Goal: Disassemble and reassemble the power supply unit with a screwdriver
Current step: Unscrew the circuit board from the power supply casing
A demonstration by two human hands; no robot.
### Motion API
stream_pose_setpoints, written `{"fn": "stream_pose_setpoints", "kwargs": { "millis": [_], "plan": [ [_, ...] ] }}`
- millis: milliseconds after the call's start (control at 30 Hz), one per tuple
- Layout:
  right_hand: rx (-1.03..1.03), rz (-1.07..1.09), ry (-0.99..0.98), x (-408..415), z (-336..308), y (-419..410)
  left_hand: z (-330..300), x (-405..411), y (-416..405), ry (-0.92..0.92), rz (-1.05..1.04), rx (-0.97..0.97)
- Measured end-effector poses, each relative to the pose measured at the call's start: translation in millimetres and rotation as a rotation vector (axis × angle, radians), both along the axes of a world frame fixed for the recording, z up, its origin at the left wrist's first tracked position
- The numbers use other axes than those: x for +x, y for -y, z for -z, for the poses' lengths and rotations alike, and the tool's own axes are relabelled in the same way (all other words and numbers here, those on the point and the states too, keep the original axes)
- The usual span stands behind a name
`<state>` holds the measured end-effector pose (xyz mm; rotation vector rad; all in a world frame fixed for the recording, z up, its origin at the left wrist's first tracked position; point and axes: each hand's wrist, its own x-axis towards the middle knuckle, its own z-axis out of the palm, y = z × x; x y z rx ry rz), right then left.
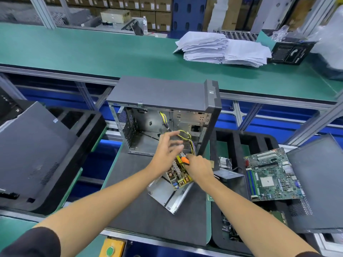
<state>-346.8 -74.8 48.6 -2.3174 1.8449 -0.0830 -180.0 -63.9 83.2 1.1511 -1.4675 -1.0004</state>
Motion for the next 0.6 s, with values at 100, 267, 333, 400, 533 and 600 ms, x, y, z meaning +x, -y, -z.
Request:
{"fn": "stream_pose_setpoints", "kwargs": {
  "millis": [100, 267, 333, 400, 533, 600],
  "plan": [
    [0.020, -0.102, -0.019, 0, -2, -1, -20, 15, 23, 0.171, -0.045, -0.068],
    [0.124, -0.274, -0.136, 4, -2, -4, -30, 37, 42, 0.337, -0.134, -0.077],
    [0.151, -0.314, -0.145, 9, 0, -6, -25, 43, 40, 0.362, -0.130, -0.060],
    [0.160, -0.335, -0.142, 15, 1, -7, -18, 49, 36, 0.364, -0.138, -0.052],
    [0.131, -0.407, -0.179, 26, 3, -3, -9, 62, 35, 0.368, -0.205, -0.032],
    [0.139, -0.416, -0.179, 33, 4, 0, -7, 68, 37, 0.375, -0.206, -0.026]
  ]
}}
